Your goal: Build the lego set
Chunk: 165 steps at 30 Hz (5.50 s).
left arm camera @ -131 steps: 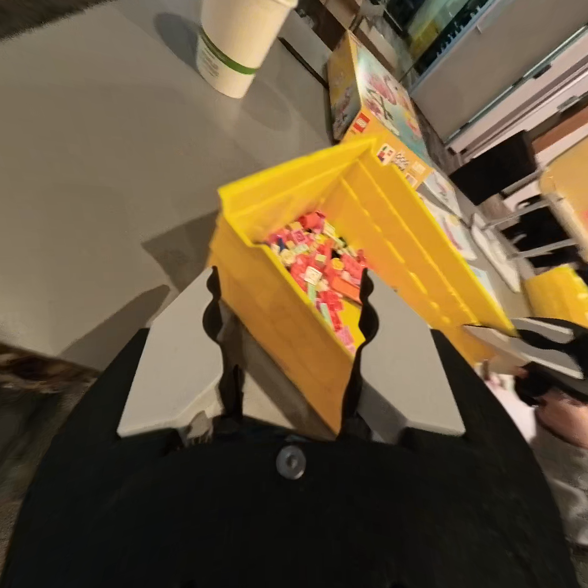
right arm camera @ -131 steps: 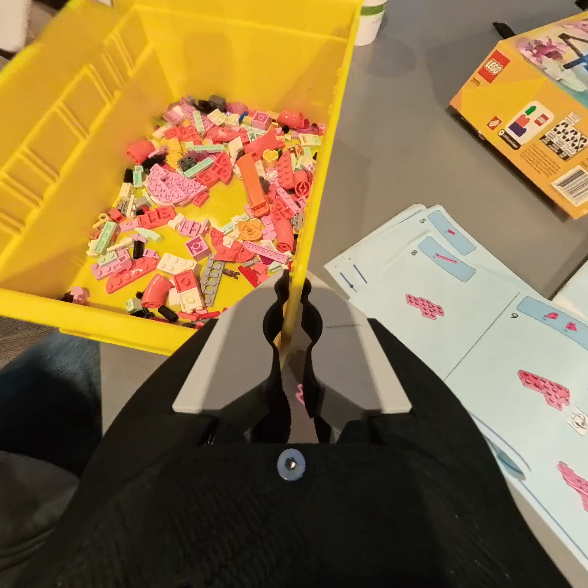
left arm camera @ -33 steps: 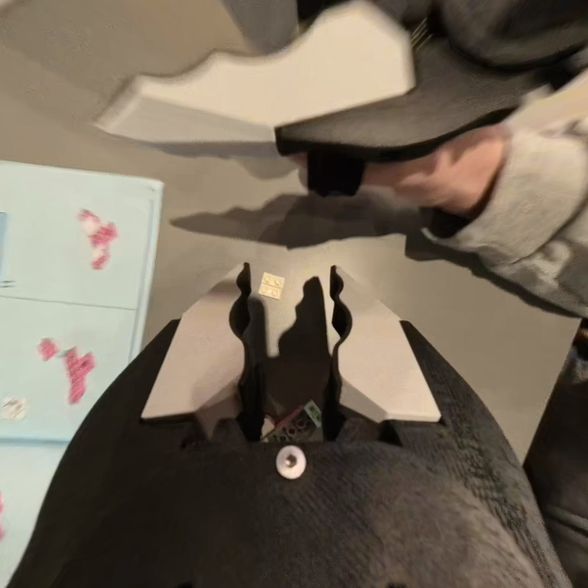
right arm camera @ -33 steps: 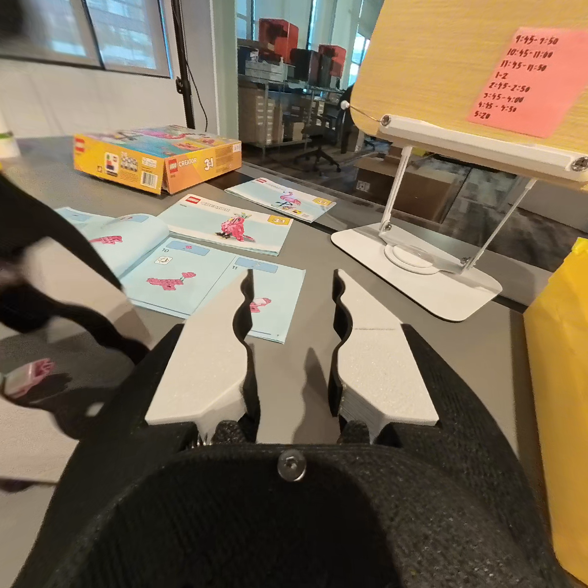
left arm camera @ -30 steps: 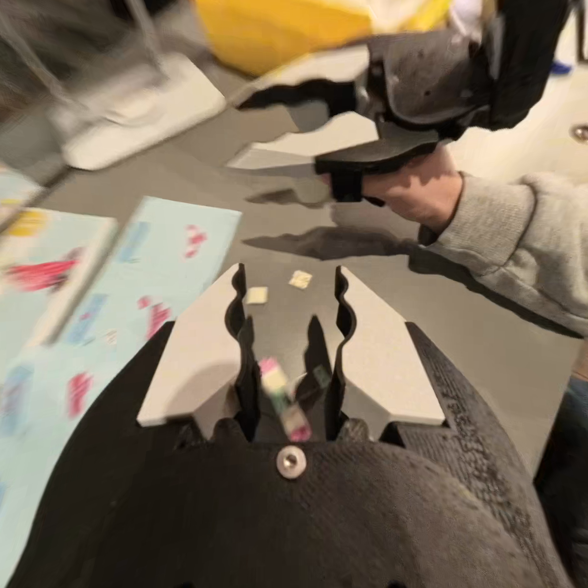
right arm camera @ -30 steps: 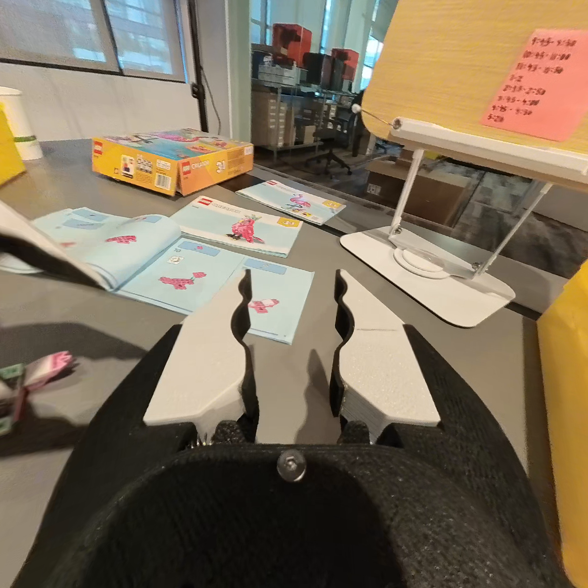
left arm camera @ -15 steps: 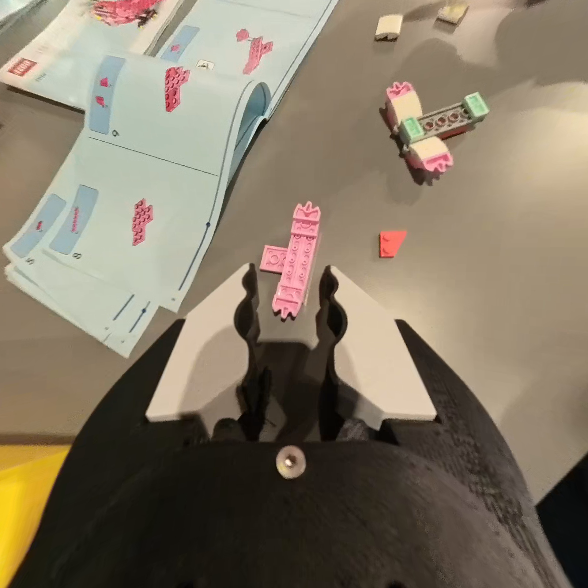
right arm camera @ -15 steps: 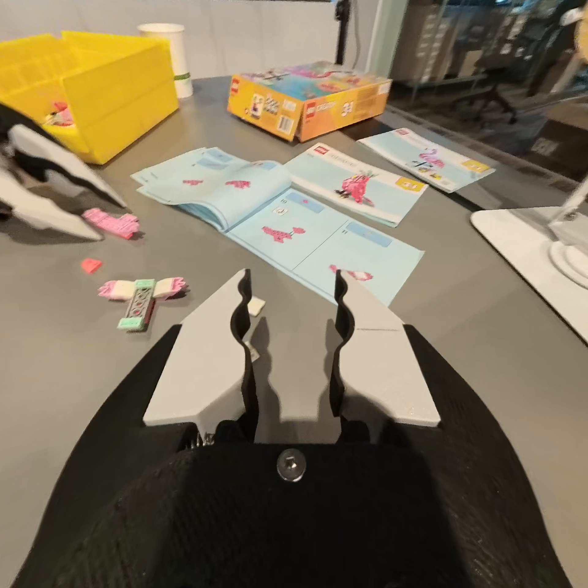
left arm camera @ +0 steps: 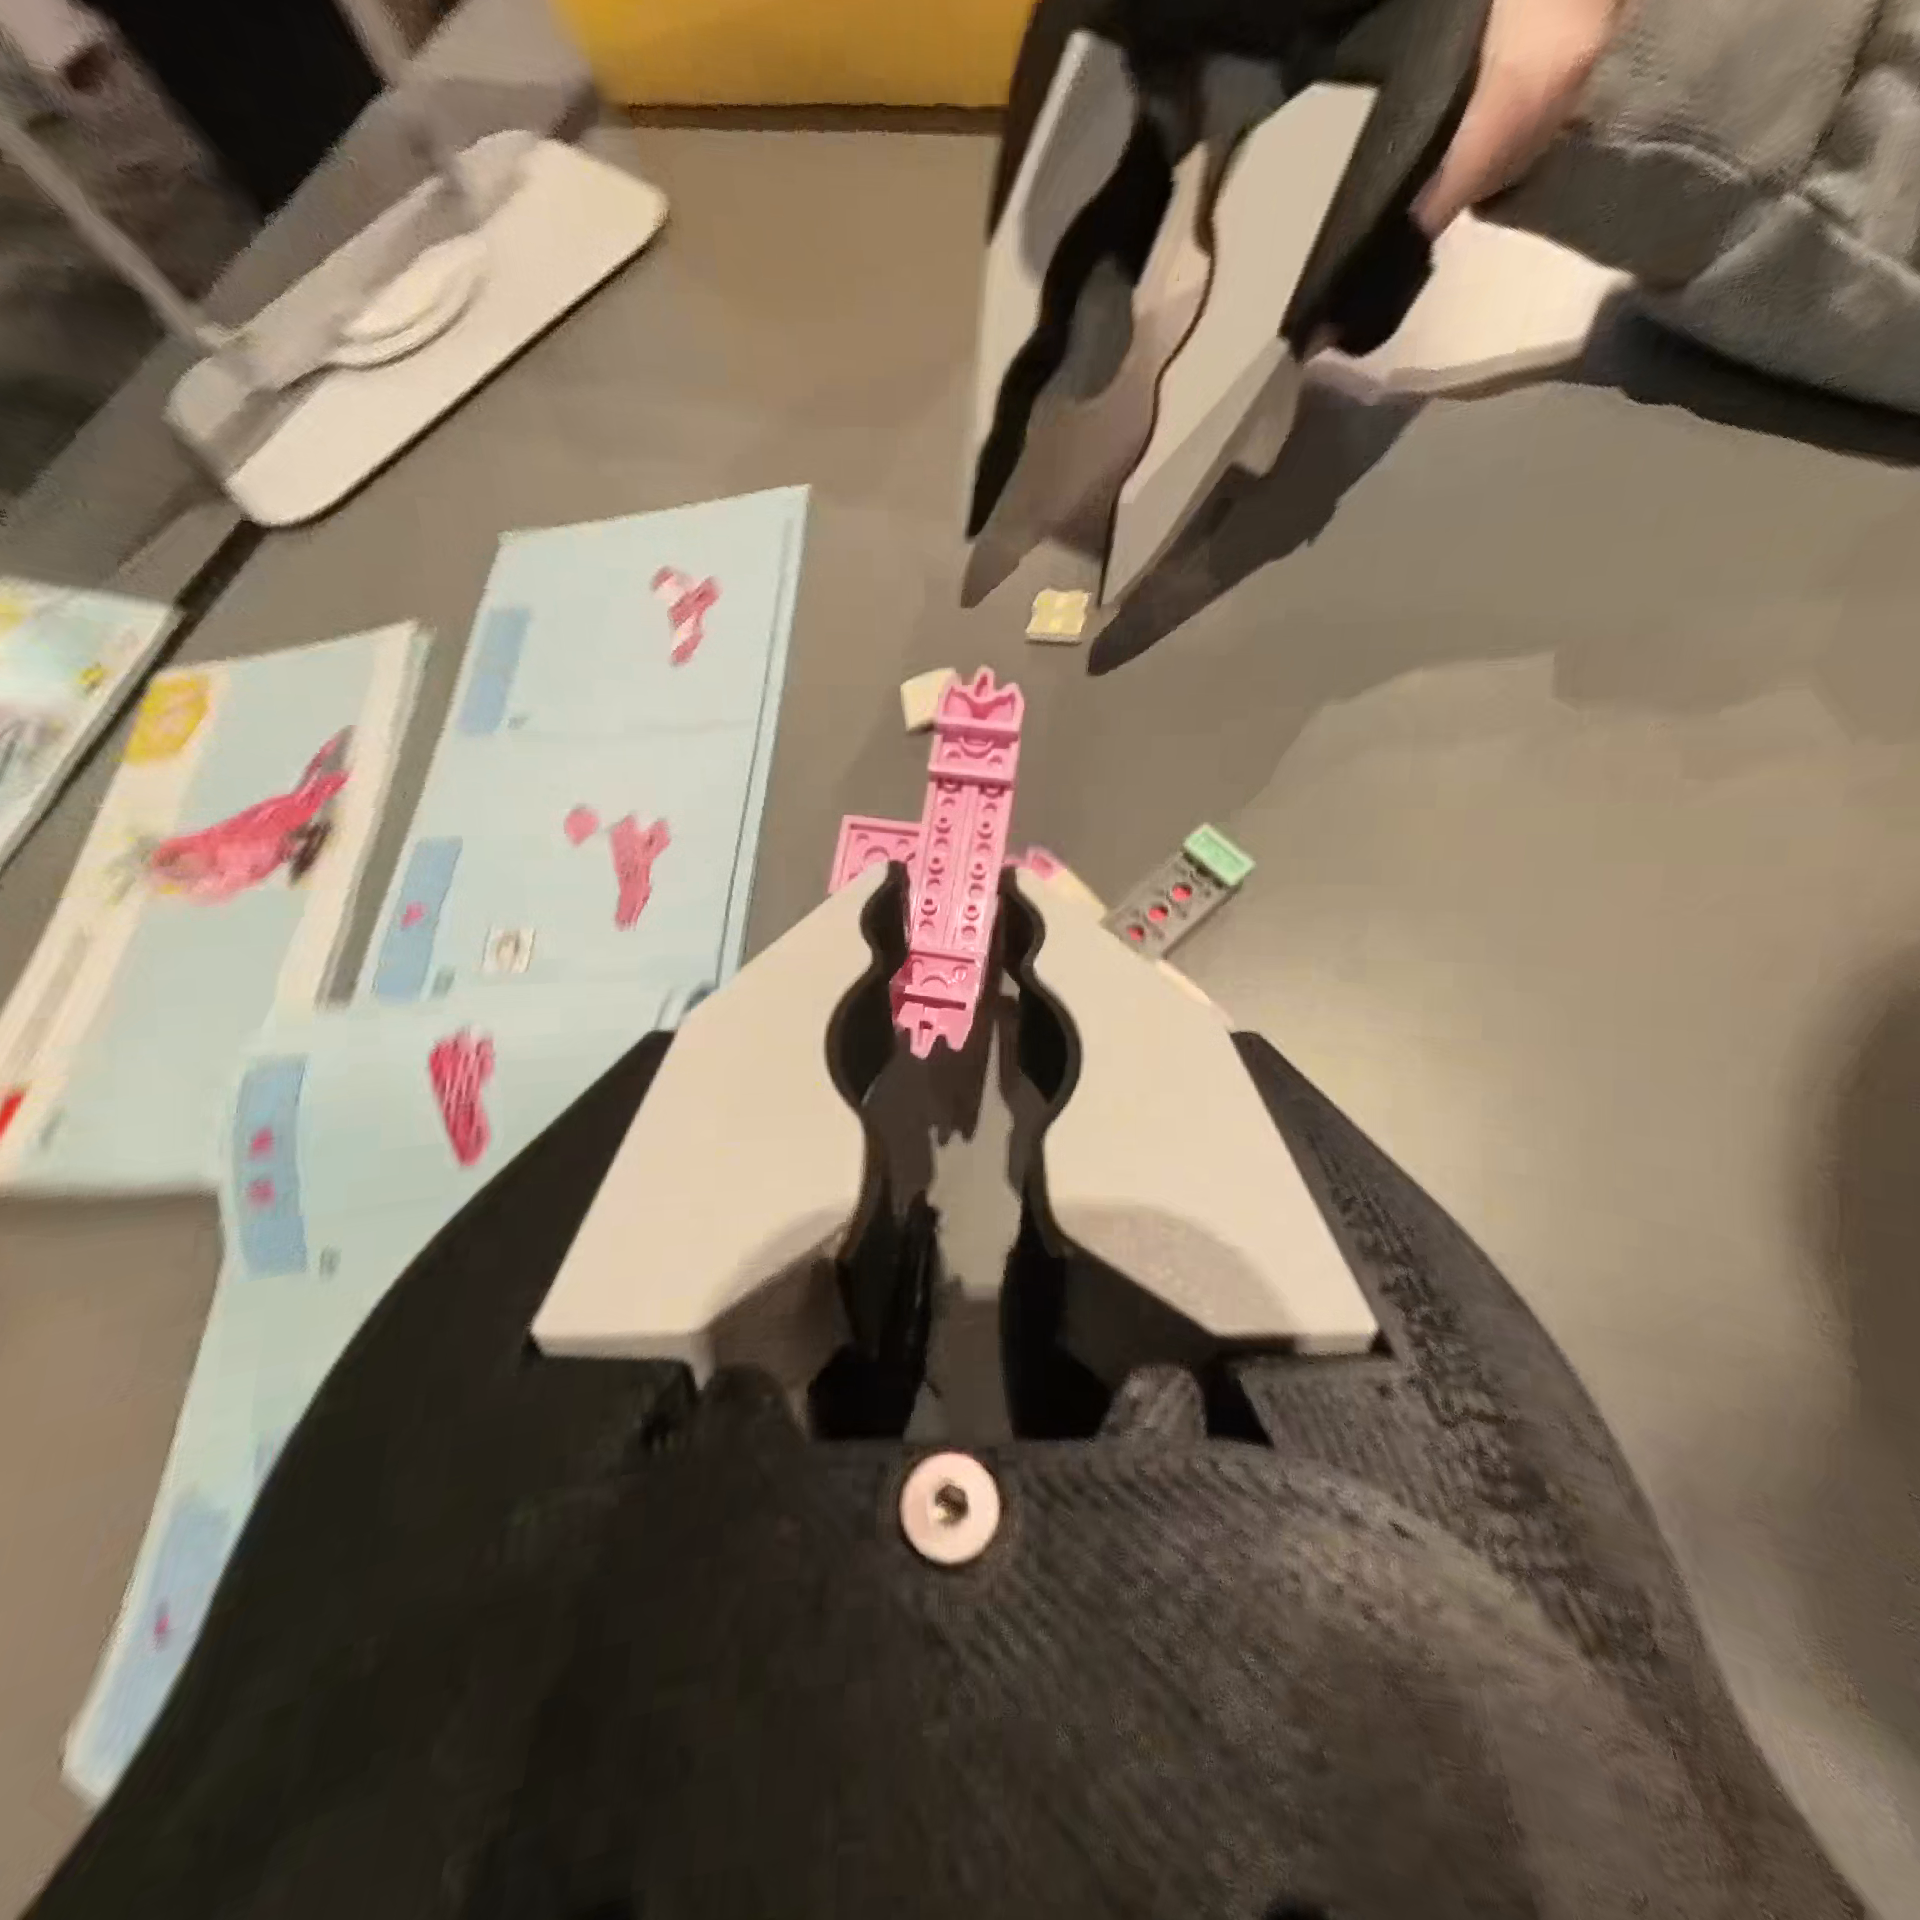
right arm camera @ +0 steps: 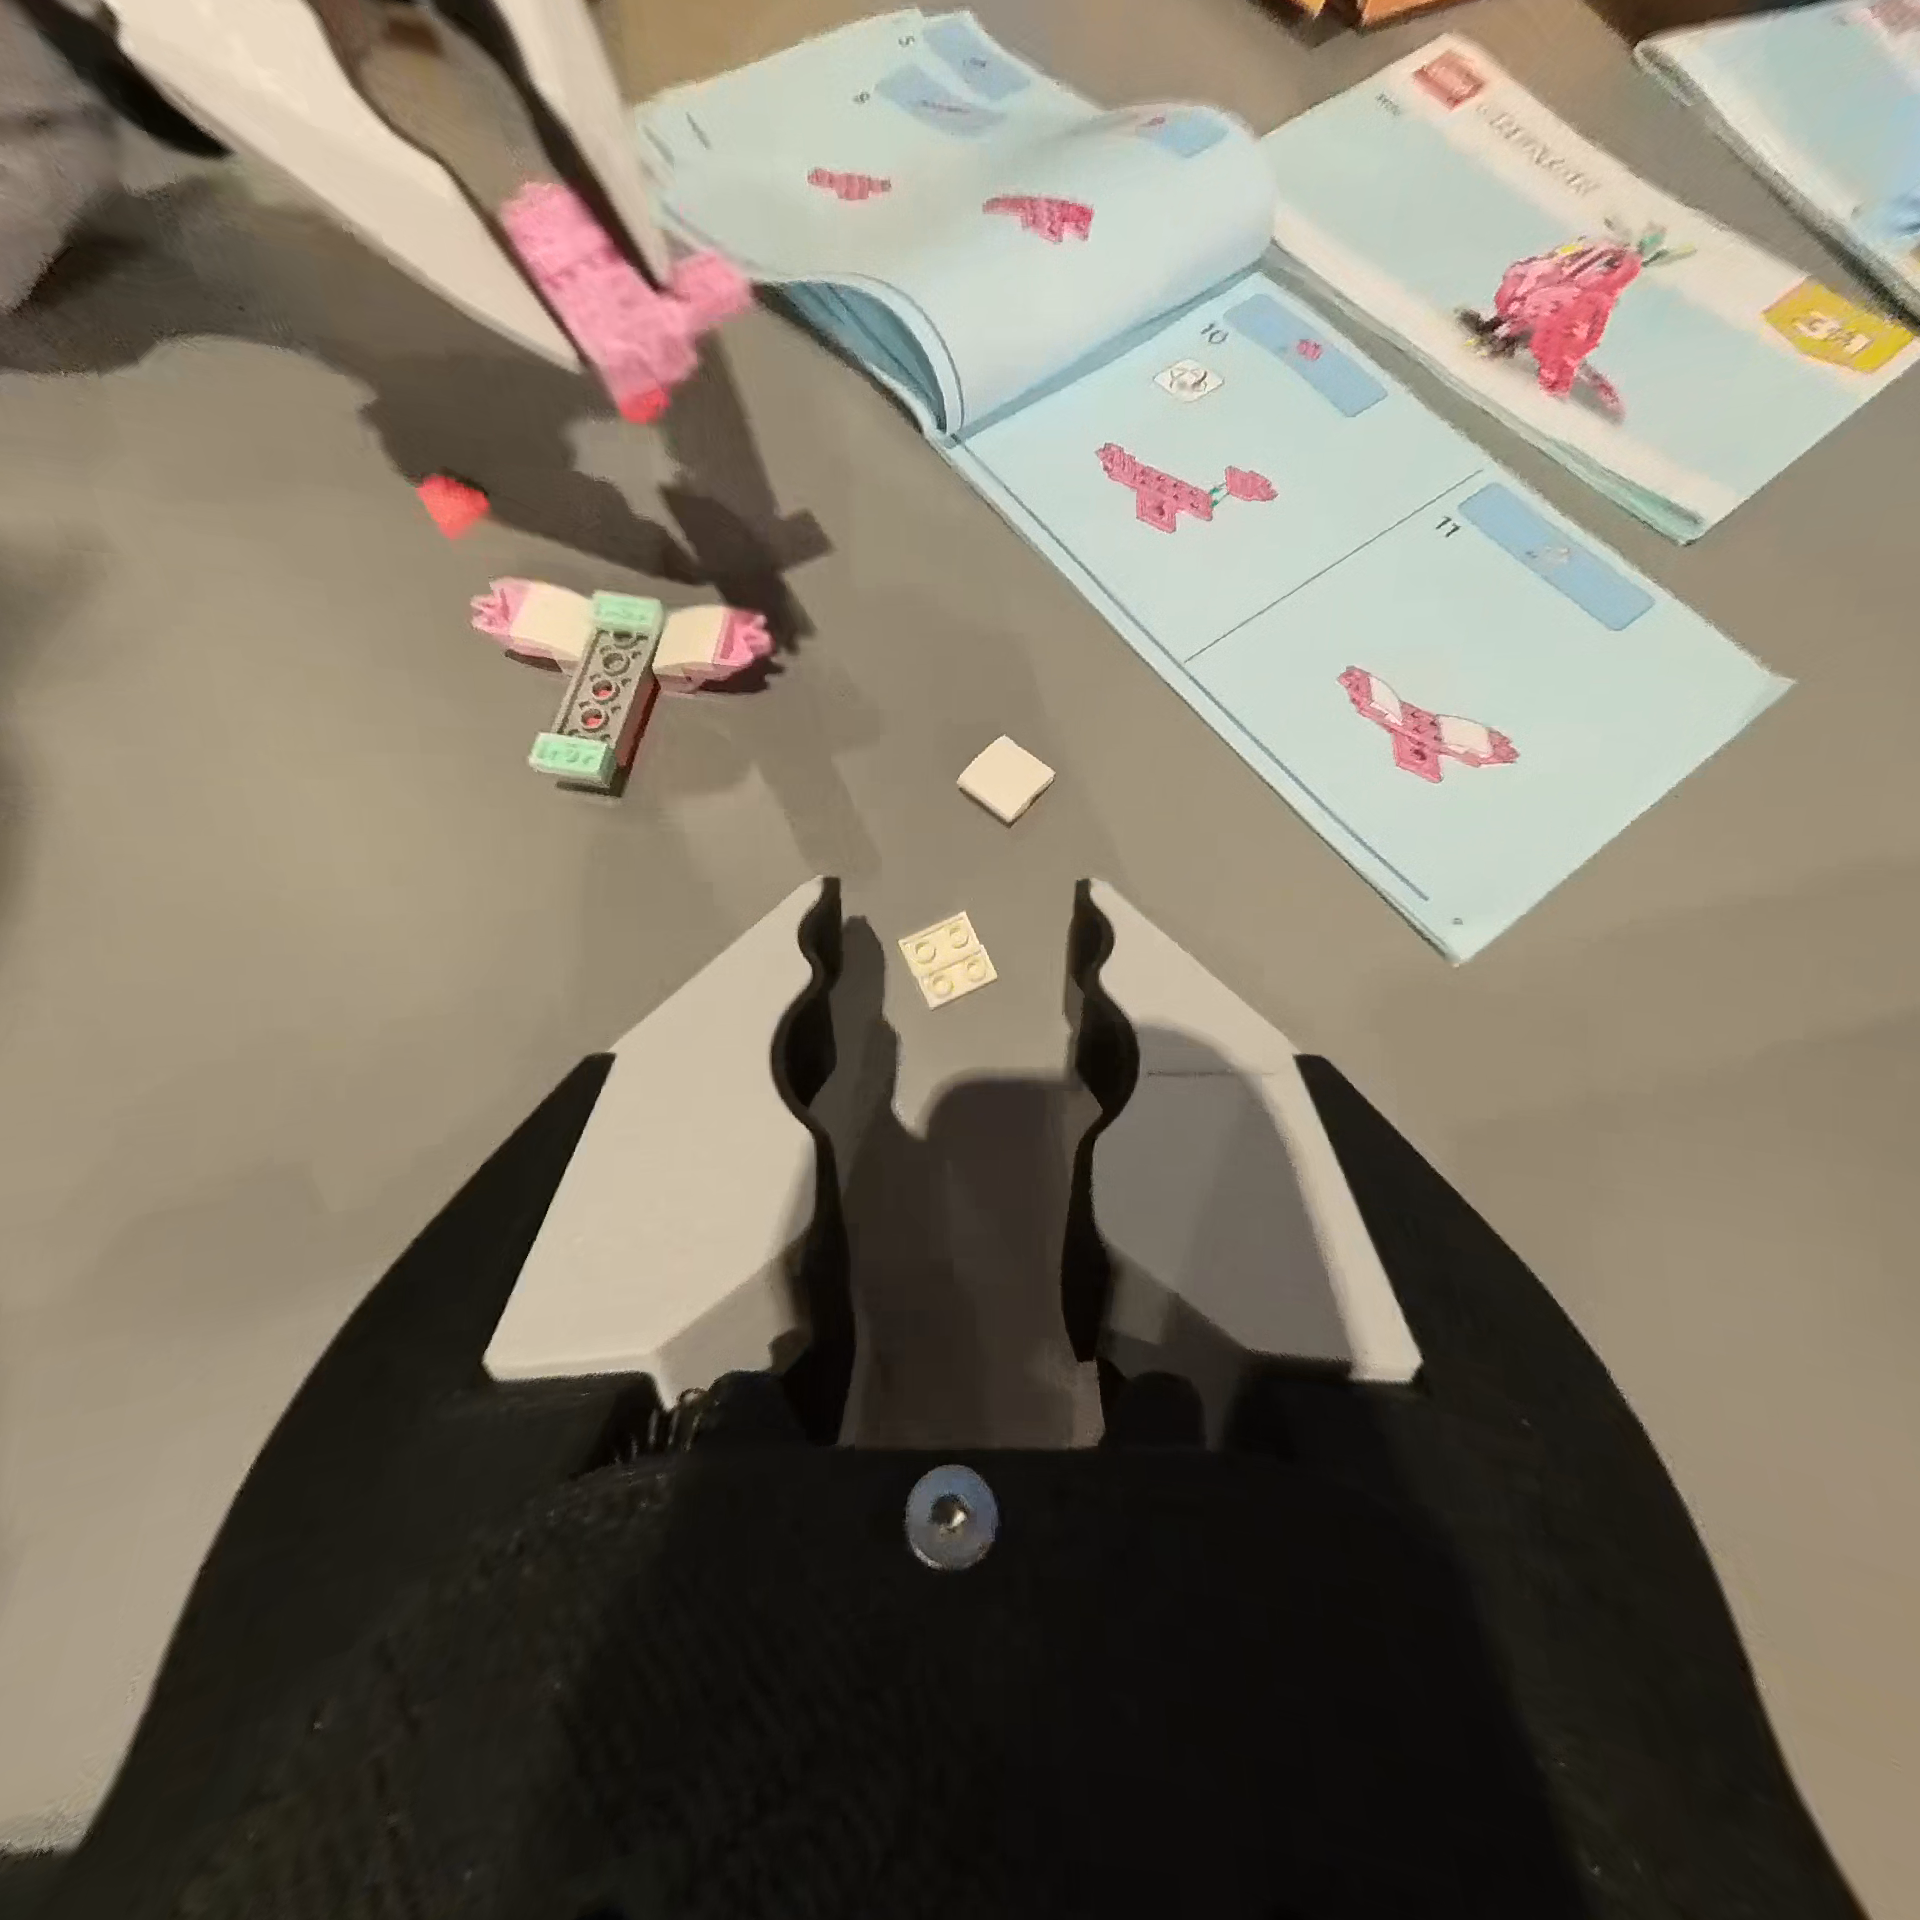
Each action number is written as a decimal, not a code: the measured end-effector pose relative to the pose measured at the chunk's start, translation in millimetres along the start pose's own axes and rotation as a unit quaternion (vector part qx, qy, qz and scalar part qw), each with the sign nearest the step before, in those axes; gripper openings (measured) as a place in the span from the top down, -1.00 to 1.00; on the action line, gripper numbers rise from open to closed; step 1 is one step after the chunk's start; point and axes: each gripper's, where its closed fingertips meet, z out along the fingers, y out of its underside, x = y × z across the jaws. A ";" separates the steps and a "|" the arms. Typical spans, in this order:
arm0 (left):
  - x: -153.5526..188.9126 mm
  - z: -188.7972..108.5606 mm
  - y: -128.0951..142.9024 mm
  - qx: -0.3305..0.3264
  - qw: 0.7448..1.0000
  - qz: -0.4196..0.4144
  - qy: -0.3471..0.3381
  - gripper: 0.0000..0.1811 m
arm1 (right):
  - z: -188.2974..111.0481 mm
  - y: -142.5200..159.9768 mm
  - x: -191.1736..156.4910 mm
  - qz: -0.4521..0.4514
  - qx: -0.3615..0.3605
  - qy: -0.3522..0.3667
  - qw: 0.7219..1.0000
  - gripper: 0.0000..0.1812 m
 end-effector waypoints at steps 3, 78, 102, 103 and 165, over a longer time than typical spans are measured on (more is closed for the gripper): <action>-7.3 31.3 -1.0 -0.026 0.998 0.021 0.057 0.81 | 7.6 3.3 3.4 0.011 -0.007 0.004 1.000 0.52; -9.6 31.6 20.0 0.043 0.992 0.005 0.123 0.36 | 61.8 -21.7 0.1 0.003 -0.075 -0.086 0.994 0.63; -34.2 27.0 -14.4 0.071 0.868 0.421 -0.255 0.82 | 19.5 -74.3 -14.3 0.124 0.134 -0.187 0.965 0.84; -33.9 27.1 -14.3 0.067 0.861 0.431 -0.260 0.83 | 18.4 -75.5 -14.2 0.123 0.138 -0.186 0.965 0.84; -36.7 25.9 -4.1 0.045 0.809 0.506 -0.295 0.83 | 20.8 -93.7 -17.2 0.174 -0.008 -0.297 0.939 0.85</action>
